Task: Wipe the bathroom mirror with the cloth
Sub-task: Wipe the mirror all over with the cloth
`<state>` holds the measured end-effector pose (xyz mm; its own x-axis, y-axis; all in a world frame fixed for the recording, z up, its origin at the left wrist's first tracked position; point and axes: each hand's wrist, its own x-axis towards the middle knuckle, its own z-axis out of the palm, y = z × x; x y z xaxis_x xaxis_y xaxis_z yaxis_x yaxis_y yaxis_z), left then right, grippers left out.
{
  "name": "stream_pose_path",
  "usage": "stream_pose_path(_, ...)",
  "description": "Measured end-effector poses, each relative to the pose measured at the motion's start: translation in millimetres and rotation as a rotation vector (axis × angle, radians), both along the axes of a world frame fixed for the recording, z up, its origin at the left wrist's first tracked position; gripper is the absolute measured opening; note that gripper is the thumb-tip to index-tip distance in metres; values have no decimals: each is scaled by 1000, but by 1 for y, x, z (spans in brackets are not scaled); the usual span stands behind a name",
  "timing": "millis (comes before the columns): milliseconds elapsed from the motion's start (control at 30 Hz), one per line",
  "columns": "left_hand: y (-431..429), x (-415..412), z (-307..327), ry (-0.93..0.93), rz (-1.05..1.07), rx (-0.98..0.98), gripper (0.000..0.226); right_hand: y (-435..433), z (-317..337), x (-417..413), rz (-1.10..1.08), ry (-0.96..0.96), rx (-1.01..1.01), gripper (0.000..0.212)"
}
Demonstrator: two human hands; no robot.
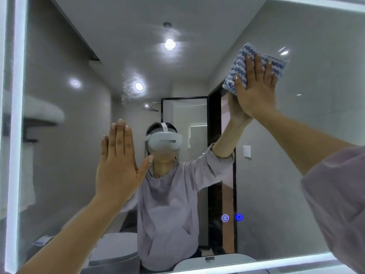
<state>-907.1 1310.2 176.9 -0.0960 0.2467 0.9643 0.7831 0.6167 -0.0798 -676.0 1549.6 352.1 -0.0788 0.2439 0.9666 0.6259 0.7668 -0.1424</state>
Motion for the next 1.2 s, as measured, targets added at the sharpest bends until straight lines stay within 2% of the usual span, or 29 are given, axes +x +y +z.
stream_pose_path(200, 0, 1, -1, -5, -1, -6, 91, -20, -25, -24, 15, 37, -16, 67)
stream_pose_path(433, 1, 0, -1, 7, -11, -3, 90, -57, -81, -52, 11, -123, 94, 73)
stream_pose_path(700, 2, -1, -1, 12, -25, 4, 90, -86, -115, -77, 19, -305, 278, 69)
stream_pose_path(867, 1, -3, -1, 25, -18, 11, 89, -79, -113, -70, 55, -338, 320, 69)
stream_pose_path(1067, 1, -8, -1, 42, 12, 7, 89, -54, -98, -46, 25, -468, 437, 68)
stream_pose_path(1200, 2, -9, -1, 50, 11, 16, 89, -30, -88, -22, -13, -426, 407, 69)
